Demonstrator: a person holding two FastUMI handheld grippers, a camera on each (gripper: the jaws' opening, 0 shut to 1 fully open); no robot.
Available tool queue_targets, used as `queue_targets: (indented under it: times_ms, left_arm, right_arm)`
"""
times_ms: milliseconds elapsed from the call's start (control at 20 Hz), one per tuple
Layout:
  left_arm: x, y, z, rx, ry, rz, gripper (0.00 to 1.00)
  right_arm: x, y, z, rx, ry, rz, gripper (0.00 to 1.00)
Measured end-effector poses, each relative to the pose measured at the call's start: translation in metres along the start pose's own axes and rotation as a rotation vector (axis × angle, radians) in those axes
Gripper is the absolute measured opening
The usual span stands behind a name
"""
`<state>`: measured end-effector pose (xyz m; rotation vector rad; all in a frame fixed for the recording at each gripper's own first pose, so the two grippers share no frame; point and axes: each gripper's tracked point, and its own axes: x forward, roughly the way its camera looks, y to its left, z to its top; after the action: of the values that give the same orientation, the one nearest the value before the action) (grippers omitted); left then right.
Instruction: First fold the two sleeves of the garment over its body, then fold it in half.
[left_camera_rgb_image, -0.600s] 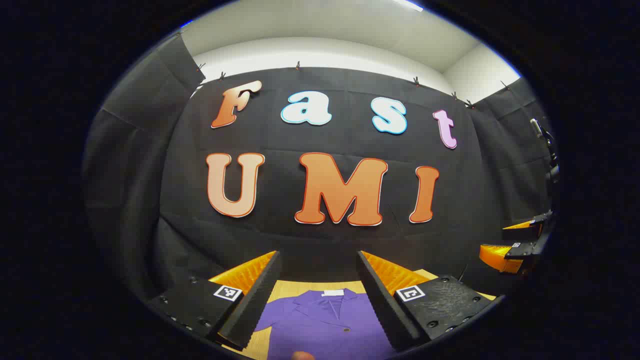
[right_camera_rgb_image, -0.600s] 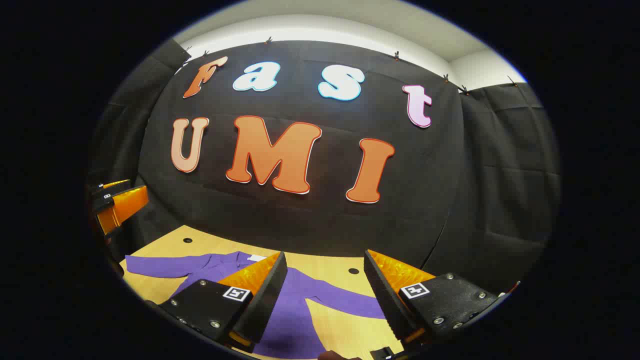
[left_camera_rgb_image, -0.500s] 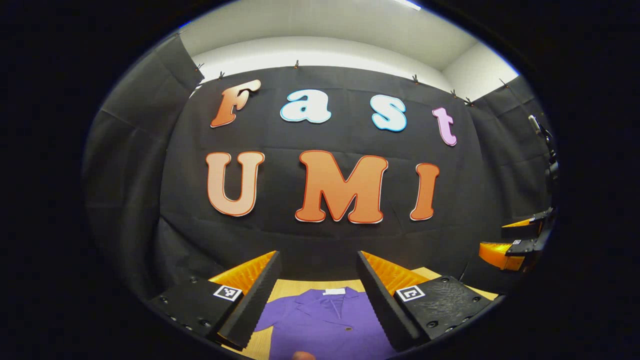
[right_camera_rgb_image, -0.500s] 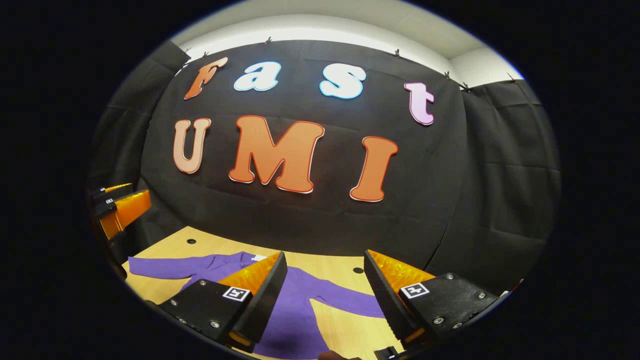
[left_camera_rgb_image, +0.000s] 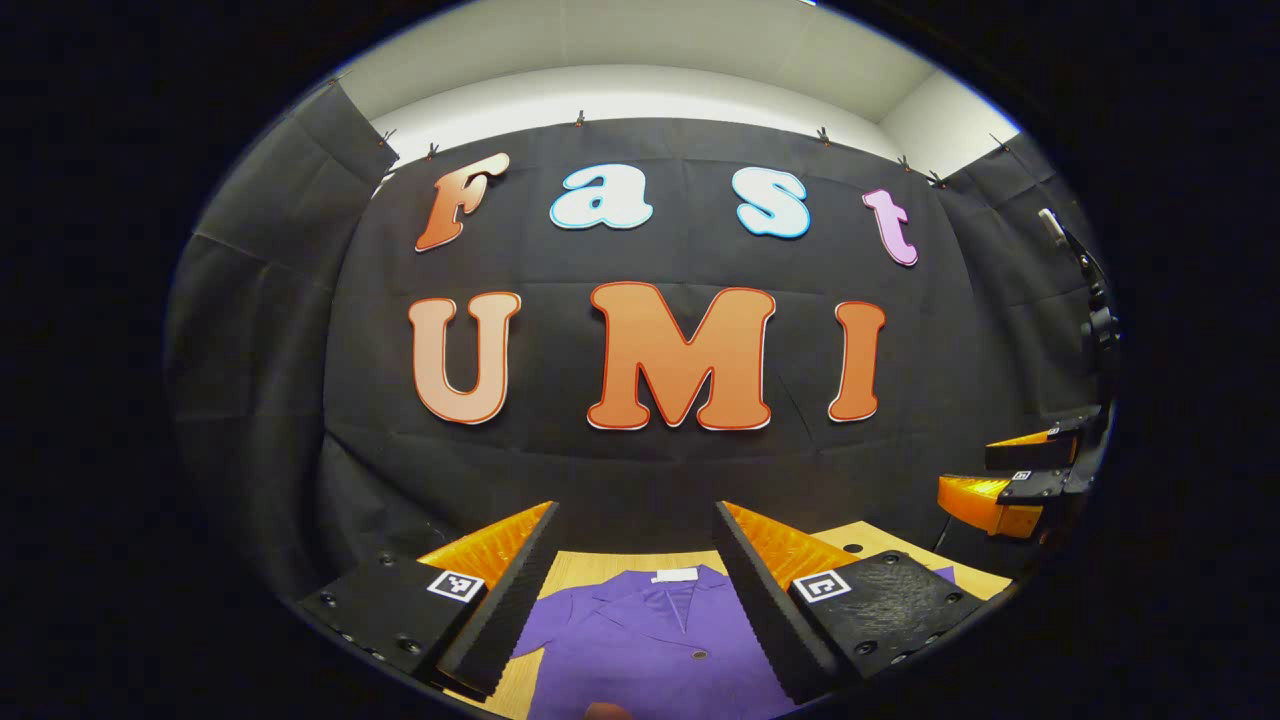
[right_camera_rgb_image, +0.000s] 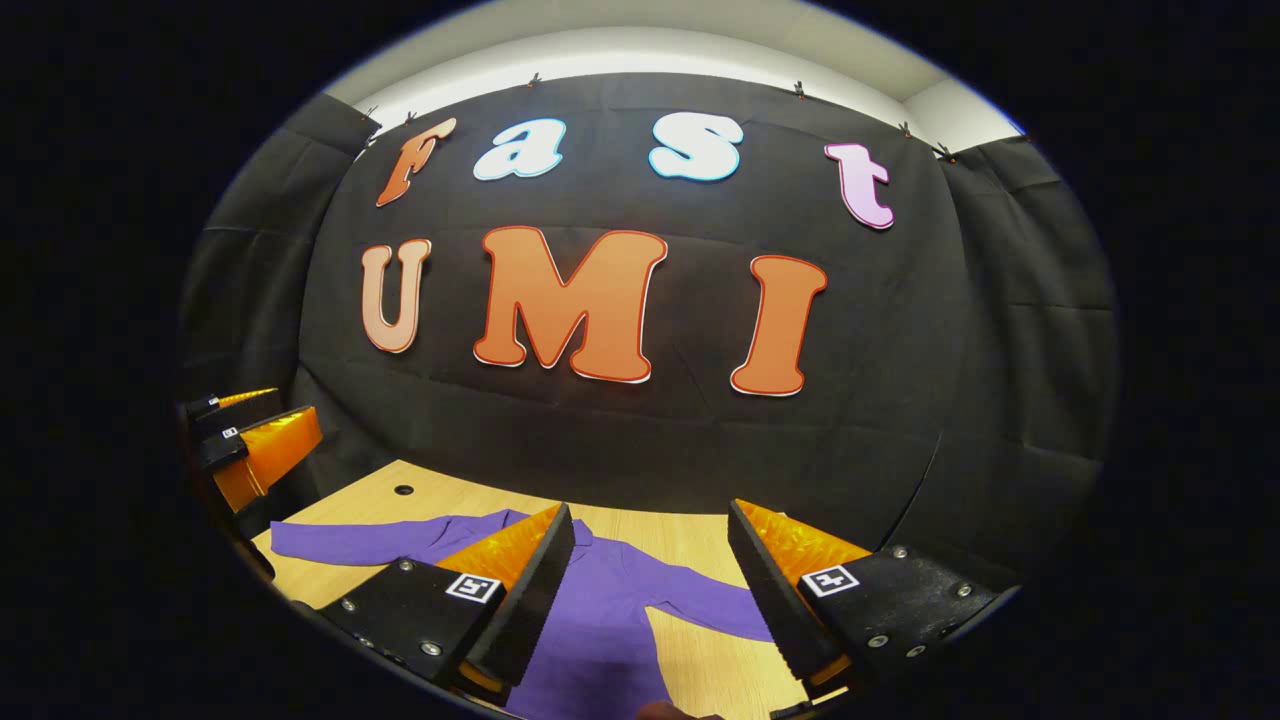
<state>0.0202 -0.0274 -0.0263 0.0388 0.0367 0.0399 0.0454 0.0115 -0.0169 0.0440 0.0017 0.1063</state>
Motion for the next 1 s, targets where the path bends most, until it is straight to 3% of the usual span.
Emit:
queue_targets:
  times_ms: [300,650,800,1000]
  left_arm:
    - [0.006,-0.006,-0.008,0.014,0.005,0.03,0.96]
    - [0.005,-0.016,0.003,0.054,-0.037,0.046,0.94]
    - [0.008,-0.019,0.004,0.063,-0.037,0.058,0.96]
    - [0.011,-0.022,-0.003,0.073,-0.027,0.076,0.95]
  right_arm:
    - [0.018,-0.017,-0.022,0.003,0.047,-0.02,0.93]
    - [0.035,-0.077,-0.077,-0.02,0.162,-0.128,0.94]
    - [0.044,-0.116,-0.107,-0.055,0.24,-0.21,0.93]
    - [0.06,-0.145,-0.148,-0.024,0.343,-0.233,0.94]
